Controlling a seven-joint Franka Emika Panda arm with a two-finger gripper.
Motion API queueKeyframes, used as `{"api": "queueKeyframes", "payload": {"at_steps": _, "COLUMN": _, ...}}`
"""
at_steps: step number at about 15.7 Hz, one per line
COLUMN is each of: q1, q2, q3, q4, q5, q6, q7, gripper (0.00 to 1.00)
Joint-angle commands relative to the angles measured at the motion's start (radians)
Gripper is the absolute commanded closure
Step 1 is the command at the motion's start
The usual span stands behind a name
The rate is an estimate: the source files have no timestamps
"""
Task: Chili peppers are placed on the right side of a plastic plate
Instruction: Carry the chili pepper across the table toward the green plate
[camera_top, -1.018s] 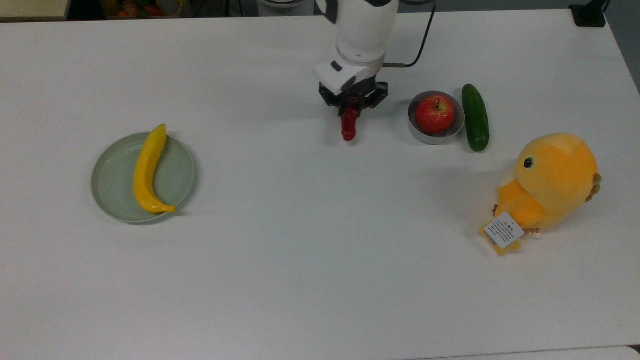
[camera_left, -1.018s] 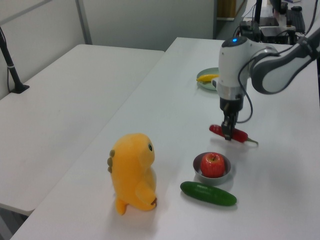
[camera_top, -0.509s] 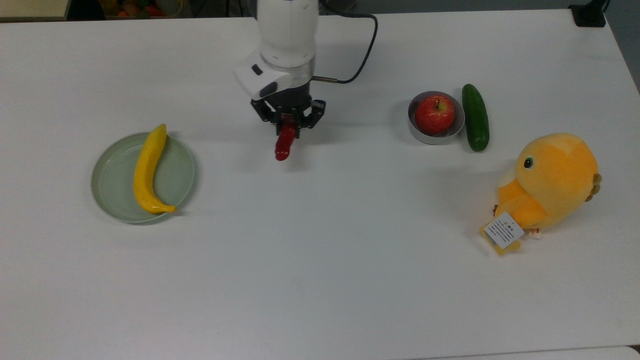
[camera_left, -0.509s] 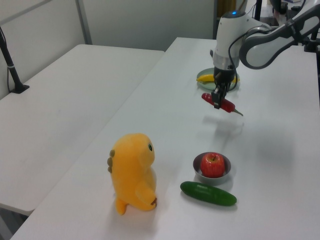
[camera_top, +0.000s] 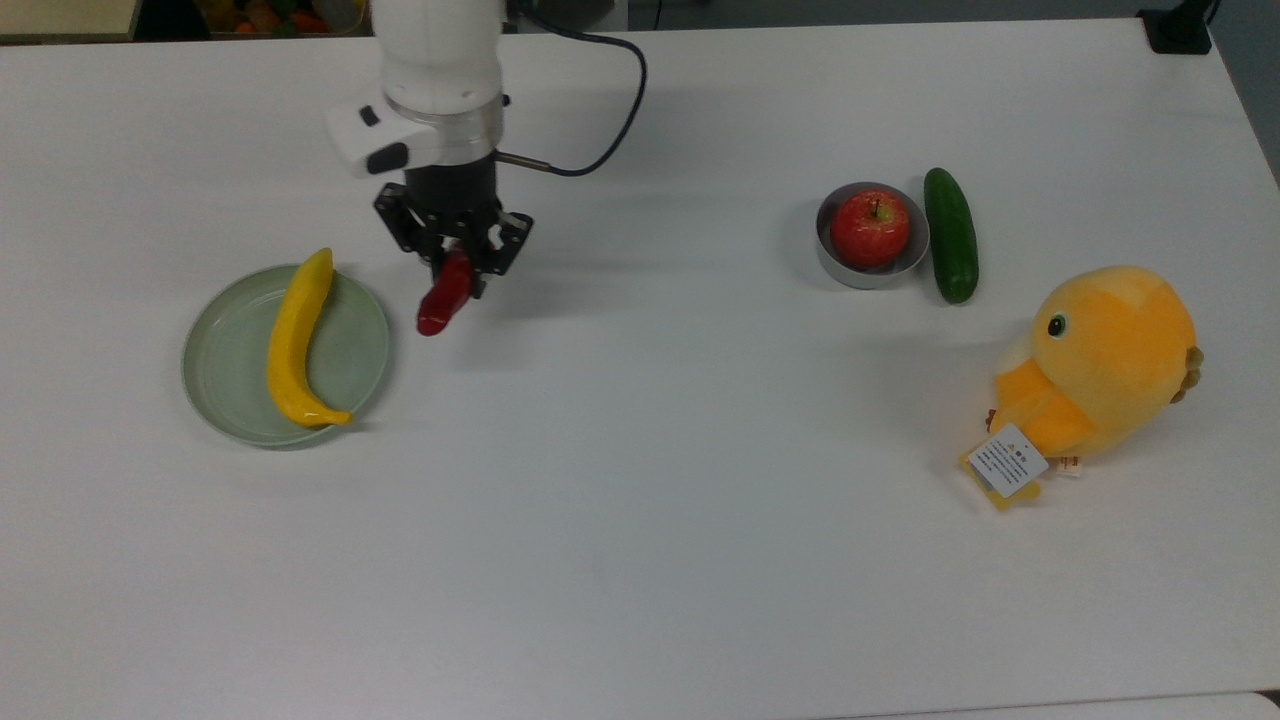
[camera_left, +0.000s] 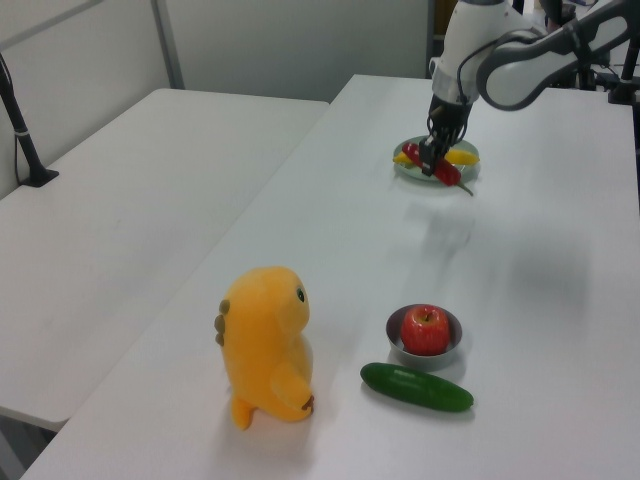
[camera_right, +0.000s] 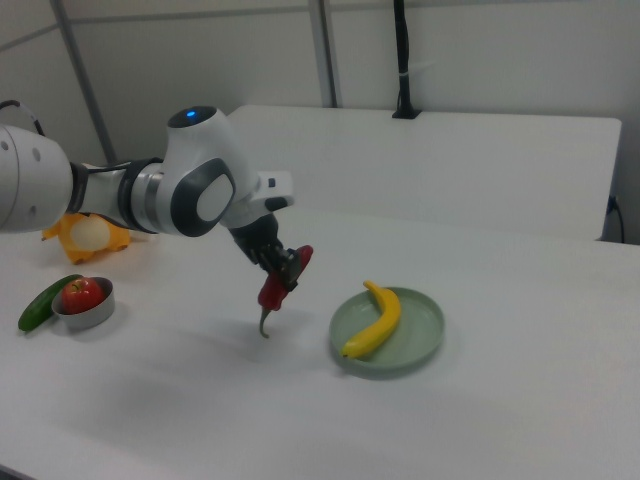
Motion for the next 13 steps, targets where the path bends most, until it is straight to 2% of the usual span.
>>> {"api": "queueKeyframes", "payload": {"at_steps": 1, "q1": -0.007, "q2": -0.003, "q3": -0.049, "q4": 0.029, "q5": 0.006, "q6": 0.003, "q7": -0.134, "gripper": 0.84}}
{"api": "queueKeyframes", "payload": {"at_steps": 6, "q1": -0.028, "q2": -0.003, "q3": -0.120, "q4": 0.066, "q5": 0.006, "q6": -0.007, "q7": -0.364, "gripper": 0.84}}
{"api": "queueKeyframes", "payload": {"at_steps": 13, "q1": -0.054, "q2": 0.037, "q3": -0.230, "q4": 0.149, "q5": 0.013, "q6": 0.001, "q7": -0.532, "gripper": 0.84}}
